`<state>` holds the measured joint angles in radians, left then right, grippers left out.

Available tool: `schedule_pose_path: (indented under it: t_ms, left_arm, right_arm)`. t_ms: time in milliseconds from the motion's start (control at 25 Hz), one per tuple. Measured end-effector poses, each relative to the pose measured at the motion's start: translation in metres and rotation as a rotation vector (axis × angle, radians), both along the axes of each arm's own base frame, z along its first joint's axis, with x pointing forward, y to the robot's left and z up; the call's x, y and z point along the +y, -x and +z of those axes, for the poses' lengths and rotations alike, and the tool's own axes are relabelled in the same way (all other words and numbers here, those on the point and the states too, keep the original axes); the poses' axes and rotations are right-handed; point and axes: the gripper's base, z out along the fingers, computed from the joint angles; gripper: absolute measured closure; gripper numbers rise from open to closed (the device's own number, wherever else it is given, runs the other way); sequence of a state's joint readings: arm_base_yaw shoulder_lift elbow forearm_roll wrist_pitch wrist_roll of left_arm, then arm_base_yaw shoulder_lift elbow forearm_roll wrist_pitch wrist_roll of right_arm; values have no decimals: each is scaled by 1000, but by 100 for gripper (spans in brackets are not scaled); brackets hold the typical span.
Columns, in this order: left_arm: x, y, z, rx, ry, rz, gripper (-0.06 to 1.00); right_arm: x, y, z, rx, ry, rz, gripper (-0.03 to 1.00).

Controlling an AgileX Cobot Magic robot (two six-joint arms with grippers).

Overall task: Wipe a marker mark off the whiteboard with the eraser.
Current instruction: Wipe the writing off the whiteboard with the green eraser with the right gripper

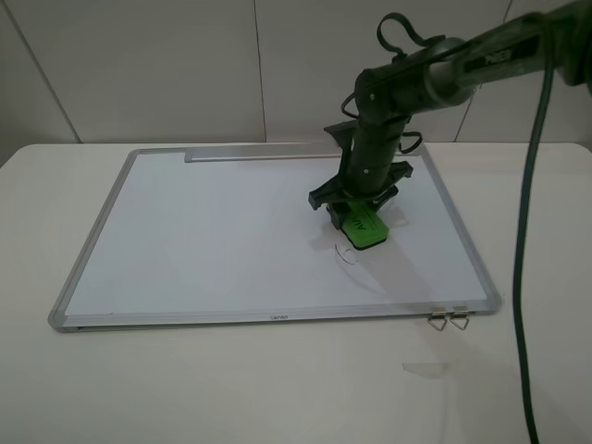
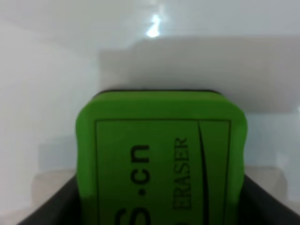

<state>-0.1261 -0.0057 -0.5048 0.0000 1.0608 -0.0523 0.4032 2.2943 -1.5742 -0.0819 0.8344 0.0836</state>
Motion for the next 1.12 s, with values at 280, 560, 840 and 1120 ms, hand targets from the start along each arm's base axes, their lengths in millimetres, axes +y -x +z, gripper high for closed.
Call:
schedule_pose_path:
  t_ms: [280,560,840,1120]
  left_arm:
    - [0,0,0,0,0,0,26]
    - [0,0,0,0,0,0,26]
    - [0,0,0,0,0,0,26]
    - [0,0,0,0,0,0,26]
  right_arm:
    - [-9,-4,0,-3,-5,-24,38]
    - [58,27,-1,-5,-38,124,38]
    - [100,53,0,-9,-68,219,38]
    - [95,54,-5,-46,-18,210,38]
